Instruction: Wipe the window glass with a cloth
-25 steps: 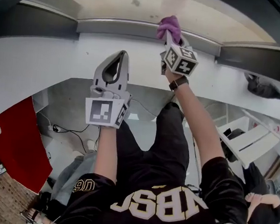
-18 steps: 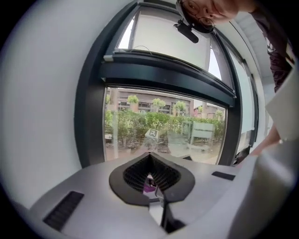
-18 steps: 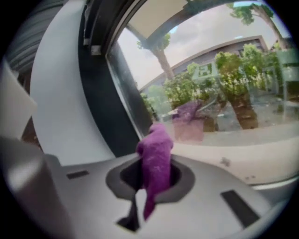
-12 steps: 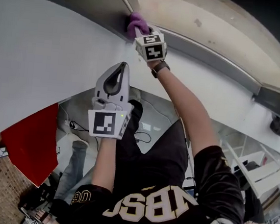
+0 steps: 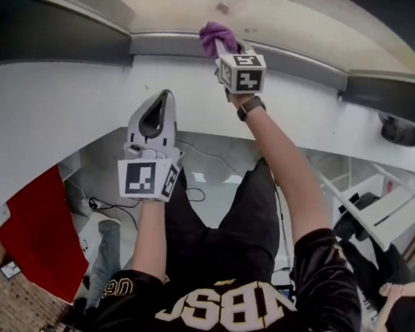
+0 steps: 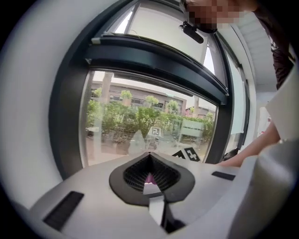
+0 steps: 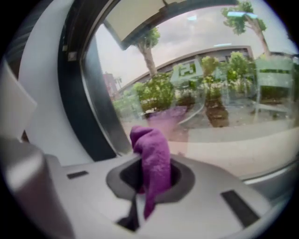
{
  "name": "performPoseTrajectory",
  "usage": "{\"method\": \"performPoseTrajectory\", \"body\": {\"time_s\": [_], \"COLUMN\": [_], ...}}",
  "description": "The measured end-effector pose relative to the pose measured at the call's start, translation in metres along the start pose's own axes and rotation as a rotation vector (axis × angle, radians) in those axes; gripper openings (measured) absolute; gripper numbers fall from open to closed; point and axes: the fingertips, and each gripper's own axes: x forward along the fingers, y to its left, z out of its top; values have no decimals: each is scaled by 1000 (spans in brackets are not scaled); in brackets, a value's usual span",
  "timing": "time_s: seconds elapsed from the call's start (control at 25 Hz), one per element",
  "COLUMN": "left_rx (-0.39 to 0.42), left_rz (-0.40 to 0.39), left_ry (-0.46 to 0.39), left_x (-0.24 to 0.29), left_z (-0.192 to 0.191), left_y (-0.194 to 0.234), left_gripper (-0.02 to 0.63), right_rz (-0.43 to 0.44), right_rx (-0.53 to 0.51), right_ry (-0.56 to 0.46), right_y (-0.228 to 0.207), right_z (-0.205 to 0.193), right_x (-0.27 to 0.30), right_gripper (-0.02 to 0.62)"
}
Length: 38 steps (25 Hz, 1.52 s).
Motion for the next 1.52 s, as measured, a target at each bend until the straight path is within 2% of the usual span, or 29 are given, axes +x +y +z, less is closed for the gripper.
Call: {"method": "performPoseTrajectory", "body": {"time_s": [0.16,0.28,0.36,0.52,0.68,0.76,0.84,0.88,1.0,1.16,1.36,1.52], "left_rx": [3,0,-3,-18,-37,-12,30,21,-83,-37,9,3], "left_rz": [-134,-198,-233,-270,-242,-206,-155,-126,-38,-3,91,153], "left_ry": [5,5,8,16,0,-1,19,30,29,37,39,50], "left_x": [42,65,76,87,88,86,80,75,52,24,-13,-47], "left_z": [-13,-26,-34,-47,-44,-42,-41,-40,-31,-30,-29,-33], "left_y": [-103,-174,-212,-258,-264,-251,-228,-210,-141,-52,65,127], "left_gripper": [18,18,18,18,18,18,18,18,18,18,18,18], "right_rz": [-191,-338,-426,-527,-592,-573,-515,-476,-365,-179,119,288], "right_rx": [129,240,323,444,471,408,352,335,290,221,23,-121], "right_ry": [-50,-101,-142,-222,-227,-188,-137,-114,-61,-6,22,48], "right_y": [-150,-257,-314,-382,-402,-385,-349,-326,-246,-109,80,198], "right_z": [-15,-28,-35,-44,-46,-44,-46,-47,-46,-48,-33,-39], "right_x": [-97,-162,-198,-248,-270,-261,-238,-222,-167,-79,46,117], "right_gripper": [37,37,37,37,37,37,37,37,37,37,37,37]}}
